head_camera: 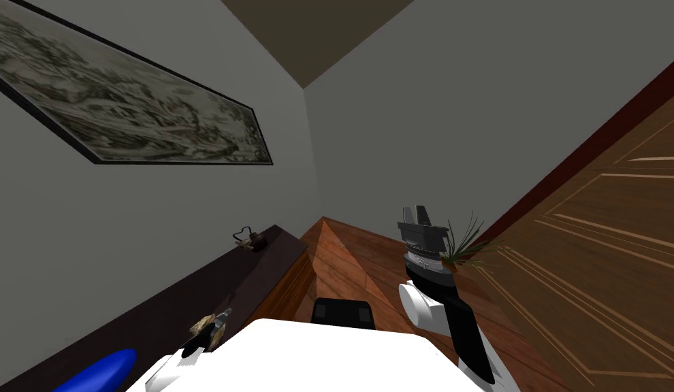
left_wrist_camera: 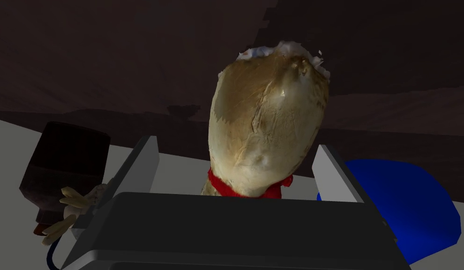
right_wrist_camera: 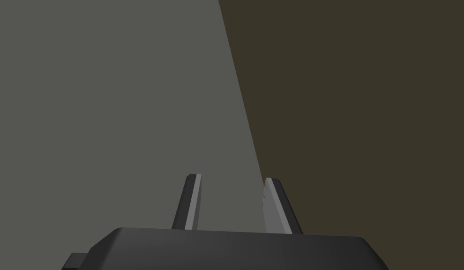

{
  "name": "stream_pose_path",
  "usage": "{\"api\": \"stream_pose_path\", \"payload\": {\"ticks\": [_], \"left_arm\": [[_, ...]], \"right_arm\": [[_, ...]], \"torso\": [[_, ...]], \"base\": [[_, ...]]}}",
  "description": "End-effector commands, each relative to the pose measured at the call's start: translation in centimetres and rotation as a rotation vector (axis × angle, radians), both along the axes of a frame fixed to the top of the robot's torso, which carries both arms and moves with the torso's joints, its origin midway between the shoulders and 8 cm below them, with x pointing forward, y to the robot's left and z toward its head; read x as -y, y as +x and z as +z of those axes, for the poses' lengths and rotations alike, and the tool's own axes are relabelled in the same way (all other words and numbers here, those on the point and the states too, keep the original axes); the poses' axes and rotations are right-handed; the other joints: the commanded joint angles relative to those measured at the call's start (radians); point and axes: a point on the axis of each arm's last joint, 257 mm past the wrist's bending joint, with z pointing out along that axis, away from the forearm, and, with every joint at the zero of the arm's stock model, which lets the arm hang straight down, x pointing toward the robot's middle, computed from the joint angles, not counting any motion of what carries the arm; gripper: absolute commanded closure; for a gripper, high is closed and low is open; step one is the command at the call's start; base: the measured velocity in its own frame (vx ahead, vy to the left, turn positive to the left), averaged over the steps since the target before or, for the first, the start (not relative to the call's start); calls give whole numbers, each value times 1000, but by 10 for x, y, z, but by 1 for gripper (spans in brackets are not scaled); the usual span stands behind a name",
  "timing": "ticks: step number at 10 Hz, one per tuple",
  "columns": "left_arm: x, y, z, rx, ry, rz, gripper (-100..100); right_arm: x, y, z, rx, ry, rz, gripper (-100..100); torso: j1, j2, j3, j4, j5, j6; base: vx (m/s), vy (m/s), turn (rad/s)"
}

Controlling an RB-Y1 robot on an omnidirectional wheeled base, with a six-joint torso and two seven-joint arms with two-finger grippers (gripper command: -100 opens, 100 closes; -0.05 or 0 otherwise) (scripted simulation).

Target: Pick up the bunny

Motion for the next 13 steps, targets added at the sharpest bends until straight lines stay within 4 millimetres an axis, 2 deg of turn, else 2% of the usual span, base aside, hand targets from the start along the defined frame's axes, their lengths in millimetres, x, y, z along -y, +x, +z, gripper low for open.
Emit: {"api": "stream_pose_path", "payload": {"ticks": [1,2,3,4,5,9,10,11,12,13], "left_arm": [[-7,-11,0,-7,0,12,-100],[-18,-12,6,10,9,15,-100],[-18,-20,3,-4,5,25,-100],[-18,-15,4,0,6,20,-100],[-18,-16,4,0,6,20,100],[-18,-16,4,0,5,20,100],[-18,-16,4,0,6,20,0],[-7,-11,0,-7,0,12,100],[5,-16,-9,-30,-12,13,100],[5,-3,-2,-10,-5,0,100]], "right_arm": [[0,0,0,0,0,0,0],[0,0,0,0,0,0,0],[0,0,0,0,0,0,0],[0,0,0,0,0,0,0],[0,0,0,0,0,0,0],[0,0,0,0,0,0,0],[0,0,0,0,0,0,0],[0,0,0,0,0,0,0],[0,0,0,0,0,0,0],[0,0,0,0,0,0,0]], "torso": [[0,0,0,0,0,0],[0,0,0,0,0,0],[0,0,0,0,0,0],[0,0,0,0,0,0],[1,1,1,0,0,0],[4,1,1,1,1,0],[4,1,1,1,1,0],[4,1,1,0,1,0],[6,2,1,0,2,0],[8,4,1,-1,6,-2]], "base": [[20,-35,-27],[19,-44,-46],[17,-36,-19],[6,-13,3],[0,0,0],[0,0,0],[0,0,0],[-19,29,40],[-27,72,71],[-31,58,27]]}}
